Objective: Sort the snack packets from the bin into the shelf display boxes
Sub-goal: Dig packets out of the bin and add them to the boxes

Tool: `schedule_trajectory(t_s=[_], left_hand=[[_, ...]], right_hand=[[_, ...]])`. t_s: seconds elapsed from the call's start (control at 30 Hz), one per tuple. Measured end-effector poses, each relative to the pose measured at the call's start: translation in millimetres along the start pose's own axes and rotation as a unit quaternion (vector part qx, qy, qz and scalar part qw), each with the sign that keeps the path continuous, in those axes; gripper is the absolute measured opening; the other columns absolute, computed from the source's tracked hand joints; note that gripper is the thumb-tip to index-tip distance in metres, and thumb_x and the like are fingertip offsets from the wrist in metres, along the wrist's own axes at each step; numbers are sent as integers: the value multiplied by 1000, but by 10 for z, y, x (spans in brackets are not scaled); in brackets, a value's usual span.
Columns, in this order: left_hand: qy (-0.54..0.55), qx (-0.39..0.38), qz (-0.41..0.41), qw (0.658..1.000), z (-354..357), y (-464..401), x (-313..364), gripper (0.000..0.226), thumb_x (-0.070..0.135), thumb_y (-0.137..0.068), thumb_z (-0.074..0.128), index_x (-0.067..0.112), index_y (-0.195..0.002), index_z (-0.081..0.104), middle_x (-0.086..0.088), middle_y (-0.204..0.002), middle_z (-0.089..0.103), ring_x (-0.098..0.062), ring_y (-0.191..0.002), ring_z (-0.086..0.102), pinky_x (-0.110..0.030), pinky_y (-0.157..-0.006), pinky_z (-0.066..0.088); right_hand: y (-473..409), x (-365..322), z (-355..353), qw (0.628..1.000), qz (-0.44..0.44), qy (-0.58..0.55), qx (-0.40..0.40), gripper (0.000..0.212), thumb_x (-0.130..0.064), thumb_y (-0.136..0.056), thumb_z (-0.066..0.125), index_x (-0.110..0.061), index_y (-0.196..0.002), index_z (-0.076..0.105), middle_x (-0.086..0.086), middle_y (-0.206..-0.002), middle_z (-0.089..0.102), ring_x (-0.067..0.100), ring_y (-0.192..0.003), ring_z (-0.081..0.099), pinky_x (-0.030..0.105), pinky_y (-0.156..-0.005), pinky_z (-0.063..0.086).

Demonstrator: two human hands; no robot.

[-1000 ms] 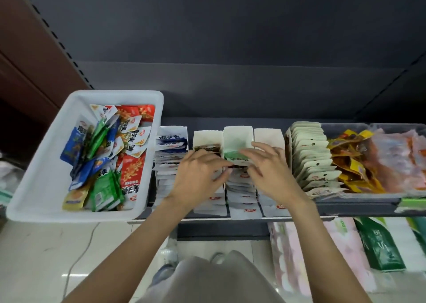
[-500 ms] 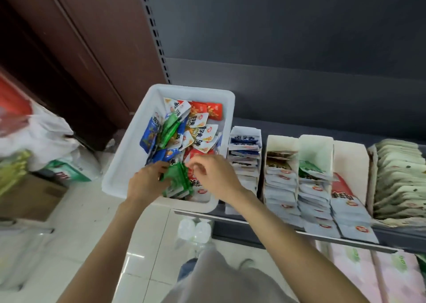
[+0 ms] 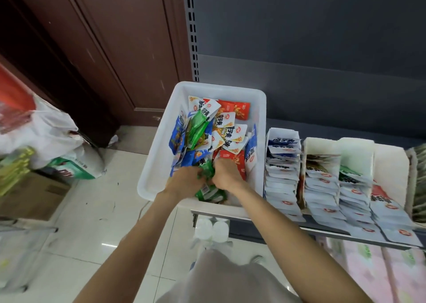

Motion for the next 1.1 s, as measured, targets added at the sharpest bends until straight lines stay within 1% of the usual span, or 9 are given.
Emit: schedule_trajectory(t_s=[0.17, 0.3, 0.43, 0.5, 0.6, 0.77, 0.83, 0.93, 1.1], left_hand=[[228, 10, 27, 973, -45, -25, 216, 37, 41, -96, 46, 18, -120, 60, -4, -113, 65, -19, -101, 61, -35, -89, 48], [574, 26, -23, 818, -49, 86, 446, 30, 33, -91, 59, 15, -116, 60, -1, -105, 67, -16, -92, 66, -24, -71, 56], [639, 100, 34, 762, -206, 165, 576, 19, 9, -95, 52, -9, -99, 57, -20, -90, 62, -26, -82, 57, -37, -72, 45], [629, 122, 44, 766, -258, 156, 534, 19, 9, -95, 52, -8, -99, 58, -28, -93, 62, -28, -83, 58, -42, -76, 46], [518, 170, 128, 828, -517, 232, 637, 14, 16, -94, 56, 5, -94, 63, -20, -87, 67, -26, -78, 64, -42, -74, 51], [209, 193, 365, 887, -758, 542, 1361, 12, 28, -94, 50, 24, -95, 61, 3, -71, 64, -18, -62, 61, -39, -57, 52], [96, 257, 421, 864, -795, 720, 1737, 19, 29, -93, 50, 24, -103, 65, 5, -74, 69, -11, -58, 61, -30, -52, 52], [132, 355, 436, 816, -809, 892, 2160, 21, 26, -91, 58, 18, -106, 69, 4, -91, 73, -11, -71, 67, -29, -63, 56], [142, 390, 438, 798, -494, 896, 2823, 28, 17, -87, 59, 11, -114, 64, -1, -104, 66, -16, -99, 53, -20, -90, 38]], right_hand=[[184, 296, -380, 987, 37, -122, 94, 13, -11, -85, 65, -9, -97, 70, 4, -96, 70, 18, -93, 61, 38, -100, 39], [718, 205, -797, 941, -53, -186, 278, 15, -11, -80, 68, -14, -94, 71, 1, -83, 67, 16, -73, 61, 36, -70, 54], [914, 79, -790, 942, -120, -99, 296, 29, -17, -80, 71, -14, -109, 69, 4, -103, 66, 18, -86, 65, 35, -75, 57], [1008, 115, -886, 929, -144, -133, 314, 28, -21, -84, 70, -14, -111, 68, 2, -104, 66, 13, -86, 63, 30, -77, 56], [1172, 332, -1208, 900, -132, -193, 367, 30, -18, -85, 68, -19, -115, 64, -4, -102, 60, 3, -79, 56, 20, -71, 52], [1272, 740, -1645, 900, -119, -299, 293, 80, -19, -77, 76, -49, -133, 28, -16, -118, 53, 1, -104, 55, 14, -80, 48], [1371, 939, -1748, 919, -115, -277, 255, 53, -20, -79, 75, -41, -122, 51, -18, -93, 63, 3, -86, 61, 15, -69, 48], [1700, 1402, -1982, 914, -91, -237, 315, 13, -25, -84, 69, -16, -93, 65, -16, -73, 64, -1, -65, 54, 12, -59, 39], [2413, 2489, -2279, 805, 32, -258, 533, 7, -18, -93, 60, -11, -95, 59, -5, -82, 64, 4, -71, 52, 6, -64, 38]])
Point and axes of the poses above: each hand's wrist, its own y-axis away from the middle knuckle, its own z-axis out of the palm, x = y × z, the point moved 10 cm from there along -y, towards the middle knuckle
